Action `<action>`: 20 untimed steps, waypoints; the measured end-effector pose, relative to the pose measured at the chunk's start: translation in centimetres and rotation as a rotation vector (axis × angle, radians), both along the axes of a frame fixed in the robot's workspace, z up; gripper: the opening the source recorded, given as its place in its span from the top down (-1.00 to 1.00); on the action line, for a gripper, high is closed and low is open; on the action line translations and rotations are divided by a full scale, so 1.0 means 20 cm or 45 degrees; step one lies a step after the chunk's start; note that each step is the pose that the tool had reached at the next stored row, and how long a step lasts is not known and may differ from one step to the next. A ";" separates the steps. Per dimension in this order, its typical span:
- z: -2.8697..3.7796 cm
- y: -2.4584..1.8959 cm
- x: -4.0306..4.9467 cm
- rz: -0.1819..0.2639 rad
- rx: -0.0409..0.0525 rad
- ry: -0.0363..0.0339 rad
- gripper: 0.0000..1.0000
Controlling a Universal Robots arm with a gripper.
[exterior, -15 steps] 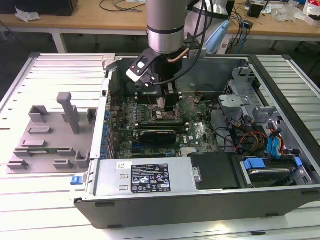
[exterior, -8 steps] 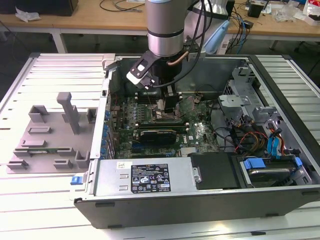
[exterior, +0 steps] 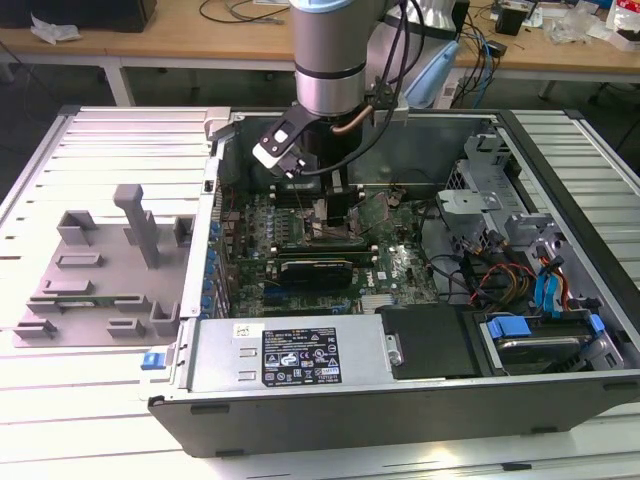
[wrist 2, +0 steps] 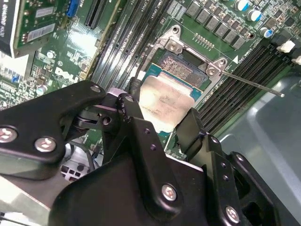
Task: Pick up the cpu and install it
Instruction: 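Place the cpu into insertion slot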
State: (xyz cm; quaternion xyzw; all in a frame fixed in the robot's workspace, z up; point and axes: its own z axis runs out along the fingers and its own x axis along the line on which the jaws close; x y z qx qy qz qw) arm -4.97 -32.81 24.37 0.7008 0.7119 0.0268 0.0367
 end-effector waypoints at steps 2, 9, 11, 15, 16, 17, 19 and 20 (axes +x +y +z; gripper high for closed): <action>-0.017 0.011 0.004 -0.002 0.000 0.0012 -0.09; -0.092 0.042 0.010 -0.002 0.000 0.0114 -0.09; -0.108 0.052 0.011 -0.002 0.000 0.0147 -0.09; -0.125 0.057 0.011 -0.002 0.000 0.0171 -0.09; -0.129 0.058 0.011 -0.002 0.000 0.0176 -0.09; -0.134 0.059 0.011 -0.002 0.000 0.0183 -0.09; -0.152 0.060 0.011 -0.003 0.000 0.0210 -0.09; -0.166 0.060 0.011 -0.003 0.000 0.0242 -0.09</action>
